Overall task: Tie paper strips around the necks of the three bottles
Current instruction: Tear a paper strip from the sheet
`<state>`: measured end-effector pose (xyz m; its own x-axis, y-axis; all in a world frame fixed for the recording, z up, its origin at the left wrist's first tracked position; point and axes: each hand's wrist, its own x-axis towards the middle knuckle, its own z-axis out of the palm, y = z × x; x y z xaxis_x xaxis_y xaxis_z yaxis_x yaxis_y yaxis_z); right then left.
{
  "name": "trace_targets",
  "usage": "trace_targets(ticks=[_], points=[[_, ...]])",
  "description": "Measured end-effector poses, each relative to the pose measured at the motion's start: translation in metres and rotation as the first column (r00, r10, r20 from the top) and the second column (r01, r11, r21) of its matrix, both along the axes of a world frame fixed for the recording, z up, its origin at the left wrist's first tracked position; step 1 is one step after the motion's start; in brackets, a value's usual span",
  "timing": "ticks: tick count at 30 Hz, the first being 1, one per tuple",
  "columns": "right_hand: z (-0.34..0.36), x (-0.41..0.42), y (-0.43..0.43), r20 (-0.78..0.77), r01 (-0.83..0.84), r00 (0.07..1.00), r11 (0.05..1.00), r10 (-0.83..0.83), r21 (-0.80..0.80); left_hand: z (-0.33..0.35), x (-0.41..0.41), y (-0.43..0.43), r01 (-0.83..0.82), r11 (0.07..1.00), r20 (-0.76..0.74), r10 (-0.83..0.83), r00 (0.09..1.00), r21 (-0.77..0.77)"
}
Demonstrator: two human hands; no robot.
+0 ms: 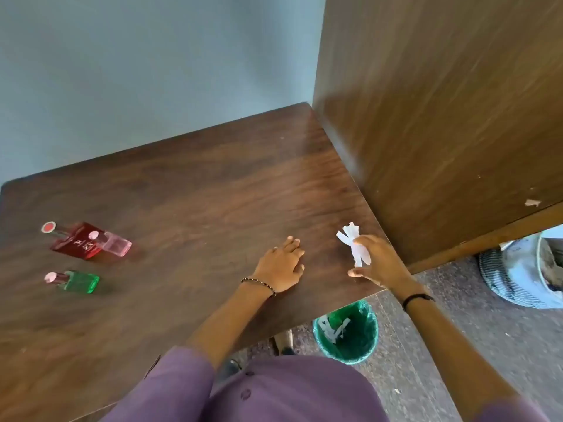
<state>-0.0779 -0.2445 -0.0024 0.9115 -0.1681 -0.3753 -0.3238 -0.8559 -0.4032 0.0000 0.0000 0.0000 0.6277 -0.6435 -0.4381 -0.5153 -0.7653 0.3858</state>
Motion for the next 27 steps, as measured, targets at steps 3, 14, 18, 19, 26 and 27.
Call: trace_targets(ticks=[3,14,18,19,26,27], points=[[0.005,-0.001,-0.005,-0.051,-0.045,0.997,0.997,0.049,0.067,-0.003,-0.002,-0.007,0.029,0.999,0.001,-0.029,1.000,0.019],[0.005,0.007,-0.007,-0.063,-0.083,0.995,0.996,0.081,-0.029,-0.005,-0.003,-0.017,0.106,0.994,0.019,-0.106,0.994,-0.011],[0.007,0.012,-0.009,-0.047,-0.075,0.996,0.997,0.074,-0.019,-0.004,0.001,-0.018,0.122,0.992,0.015,-0.122,0.992,-0.004],[0.007,0.012,-0.010,-0.043,-0.066,0.997,0.998,0.065,-0.023,-0.004,0.002,-0.018,0.123,0.992,0.015,-0.123,0.992,-0.010],[0.013,0.015,-0.013,0.055,0.072,0.996,0.994,-0.067,-0.085,-0.002,0.011,-0.021,0.118,0.992,0.028,-0.117,0.993,-0.036],[0.013,0.014,-0.013,0.078,0.091,0.993,0.992,-0.084,-0.083,-0.002,0.012,-0.022,0.116,0.992,0.031,-0.115,0.993,-0.042]])
